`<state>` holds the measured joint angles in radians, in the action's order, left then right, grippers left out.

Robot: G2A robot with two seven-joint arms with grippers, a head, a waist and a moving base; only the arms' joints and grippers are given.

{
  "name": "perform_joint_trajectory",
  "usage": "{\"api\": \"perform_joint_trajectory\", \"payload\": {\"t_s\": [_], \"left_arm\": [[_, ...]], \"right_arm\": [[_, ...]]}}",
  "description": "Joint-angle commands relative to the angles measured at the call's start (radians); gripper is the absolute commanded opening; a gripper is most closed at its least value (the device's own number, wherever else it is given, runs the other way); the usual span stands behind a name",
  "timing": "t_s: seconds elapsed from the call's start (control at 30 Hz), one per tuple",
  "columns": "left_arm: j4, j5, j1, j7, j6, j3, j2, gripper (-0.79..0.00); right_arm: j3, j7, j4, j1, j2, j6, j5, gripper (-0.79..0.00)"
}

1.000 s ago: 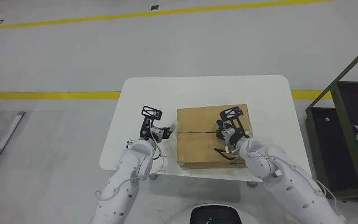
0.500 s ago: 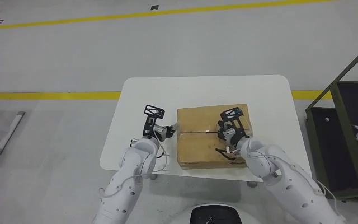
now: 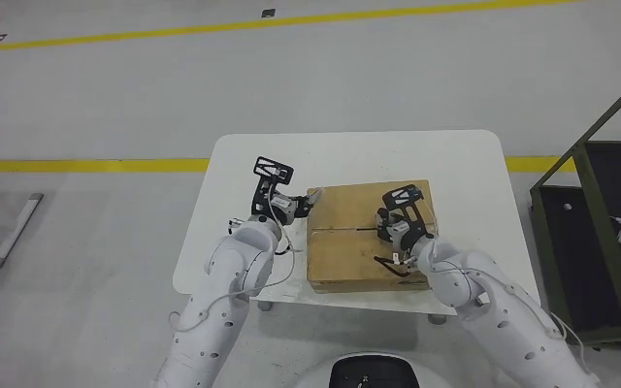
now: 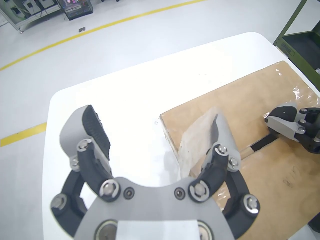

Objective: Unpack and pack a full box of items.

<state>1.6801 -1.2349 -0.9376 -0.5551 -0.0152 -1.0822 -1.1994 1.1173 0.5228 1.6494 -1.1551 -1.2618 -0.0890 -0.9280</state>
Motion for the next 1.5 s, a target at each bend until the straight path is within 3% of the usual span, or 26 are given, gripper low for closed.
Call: {"api": "perform_joint_trajectory", "payload": {"t_s": [0.0, 0.27, 0.57, 0.87, 1.23, 1.3, 1.37, 1.4, 1.43, 1.47], "left_arm": [[-0.003, -0.01, 0.022, 0.0, -0.016, 0.016, -0.005, 0.0], [-0.025, -0.024, 0.096, 0.011, -0.056, 0.076, -0.027, 0.0], [-0.061, -0.018, 0.164, 0.026, -0.098, 0.167, -0.059, 0.0], [-0.117, -0.009, 0.23, 0.024, -0.142, 0.273, -0.1, 0.0], [-0.133, -0.047, 0.292, 0.047, -0.195, 0.411, -0.158, 0.0], [-0.128, -0.048, 0.293, 0.039, -0.187, 0.416, -0.165, 0.0], [-0.12, -0.041, 0.286, 0.027, -0.178, 0.408, -0.168, 0.0], [-0.115, -0.038, 0.279, 0.016, -0.17, 0.399, -0.167, 0.0], [-0.107, -0.037, 0.271, 0.006, -0.167, 0.389, -0.166, 0.0], [-0.099, -0.039, 0.26, -0.006, -0.164, 0.376, -0.163, 0.0]], "right_arm": [[0.01, 0.0, 0.011, -0.005, 0.001, 0.001, 0.0, -0.785], [0.102, -0.005, 0.071, -0.031, 0.012, -0.001, 0.001, -0.785], [0.327, -0.005, 0.147, -0.106, 0.036, -0.017, 0.062, -0.785], [0.518, 0.017, 0.202, -0.215, 0.05, -0.009, 0.21, -0.785], [0.628, 0.064, 0.198, -0.281, 0.057, 0.02, 0.395, -0.785], [0.643, 0.1, 0.191, -0.277, 0.057, 0.02, 0.486, -0.714], [0.657, 0.157, 0.181, -0.269, 0.059, 0.018, 0.569, -0.563], [0.661, 0.198, 0.174, -0.263, 0.06, 0.013, 0.619, -0.428], [0.668, 0.238, 0.167, -0.254, 0.062, 0.009, 0.654, -0.123], [0.675, 0.272, 0.162, -0.244, 0.065, 0.005, 0.674, 0.0]]}}
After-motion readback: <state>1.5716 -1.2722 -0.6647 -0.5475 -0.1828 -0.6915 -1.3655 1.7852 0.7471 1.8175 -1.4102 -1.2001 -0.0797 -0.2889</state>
